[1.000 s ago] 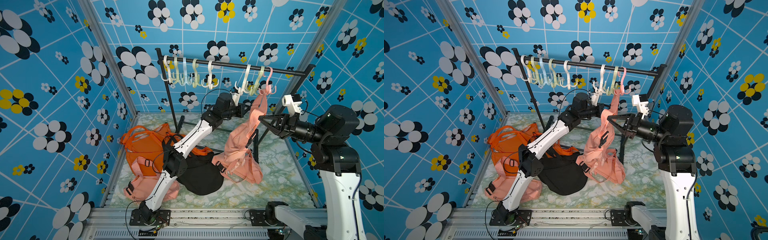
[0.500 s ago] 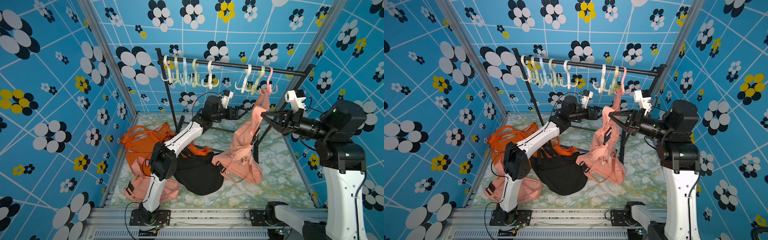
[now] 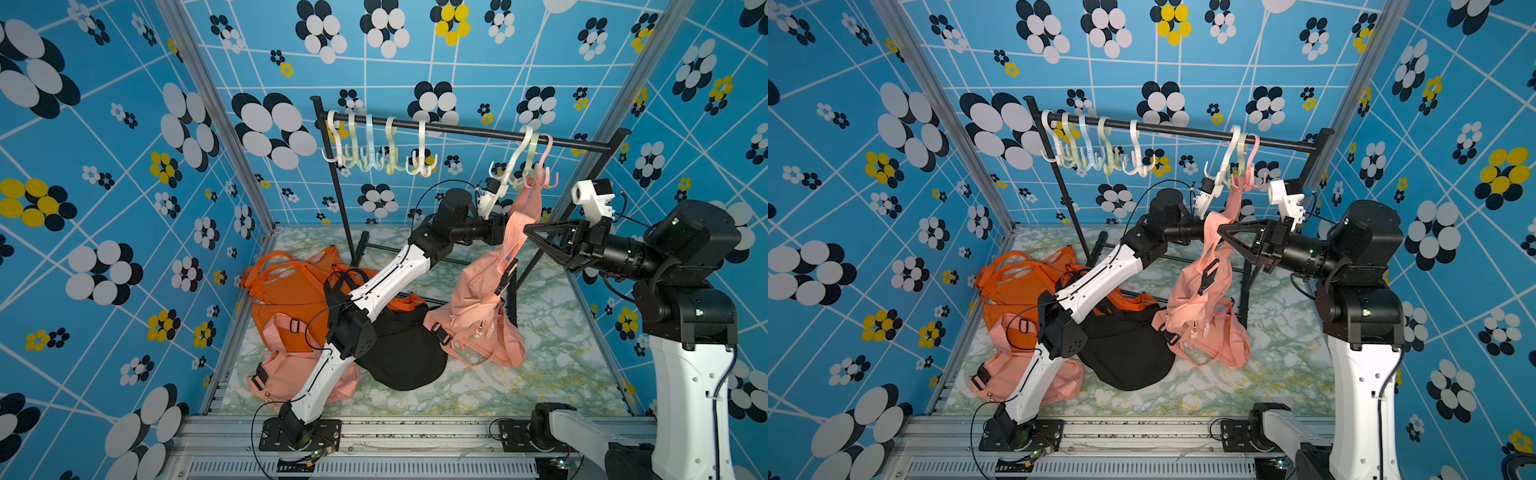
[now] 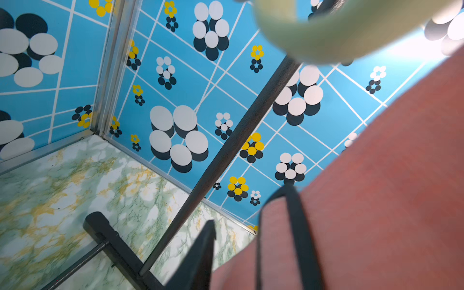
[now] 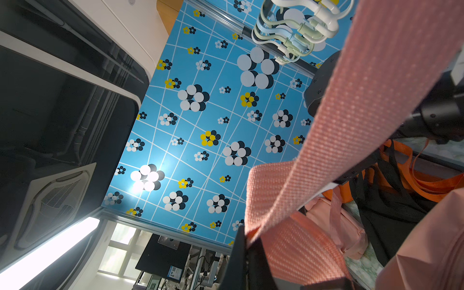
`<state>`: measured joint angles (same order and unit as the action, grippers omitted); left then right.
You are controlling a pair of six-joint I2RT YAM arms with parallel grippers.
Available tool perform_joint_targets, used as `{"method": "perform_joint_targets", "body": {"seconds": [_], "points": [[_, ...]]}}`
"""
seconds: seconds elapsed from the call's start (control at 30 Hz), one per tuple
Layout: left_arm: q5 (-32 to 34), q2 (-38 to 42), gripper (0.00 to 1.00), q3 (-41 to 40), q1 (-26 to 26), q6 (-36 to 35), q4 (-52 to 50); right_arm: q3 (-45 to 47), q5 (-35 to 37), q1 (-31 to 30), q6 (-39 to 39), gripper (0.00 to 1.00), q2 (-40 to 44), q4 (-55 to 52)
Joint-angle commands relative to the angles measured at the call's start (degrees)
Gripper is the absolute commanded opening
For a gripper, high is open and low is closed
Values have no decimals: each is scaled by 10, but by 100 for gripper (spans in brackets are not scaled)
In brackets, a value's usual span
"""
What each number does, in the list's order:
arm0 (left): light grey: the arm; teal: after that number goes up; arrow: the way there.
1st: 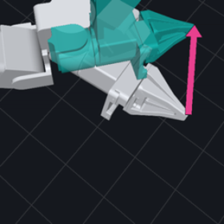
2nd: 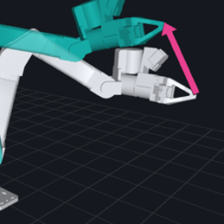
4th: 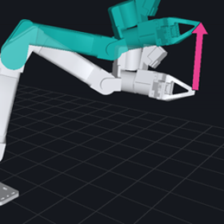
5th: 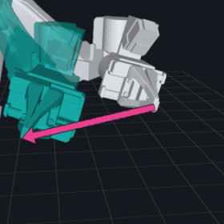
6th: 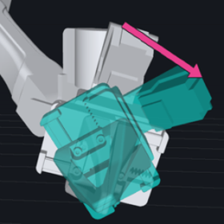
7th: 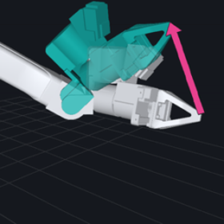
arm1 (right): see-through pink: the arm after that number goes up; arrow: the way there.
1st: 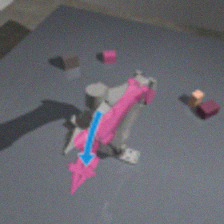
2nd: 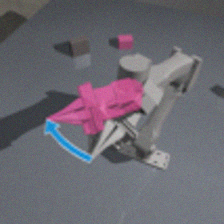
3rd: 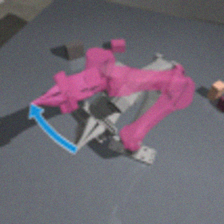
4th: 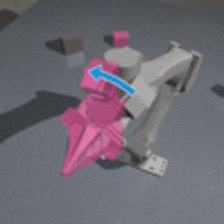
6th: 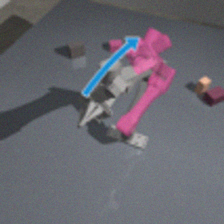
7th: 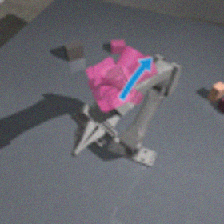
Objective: Take the bag off the hook
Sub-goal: Pick up the bag from the hook.
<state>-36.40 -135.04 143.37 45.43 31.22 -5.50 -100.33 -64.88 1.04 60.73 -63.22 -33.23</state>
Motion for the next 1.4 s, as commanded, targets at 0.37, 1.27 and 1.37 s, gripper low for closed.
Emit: {"method": "perform_joint_targets", "body": {"seconds": [0.37, 1.27, 1.37], "points": [[60, 148, 0, -160, -77, -5, 38, -208, 35, 56, 11, 0, -163, 36], [30, 309, 0, -234, -69, -22, 52, -235, 96, -55, -166, 0, -182, -158], [29, 373, 0, -314, -66, -43, 43, -193, 190, -58, -263, 0, -142, -303]]}}
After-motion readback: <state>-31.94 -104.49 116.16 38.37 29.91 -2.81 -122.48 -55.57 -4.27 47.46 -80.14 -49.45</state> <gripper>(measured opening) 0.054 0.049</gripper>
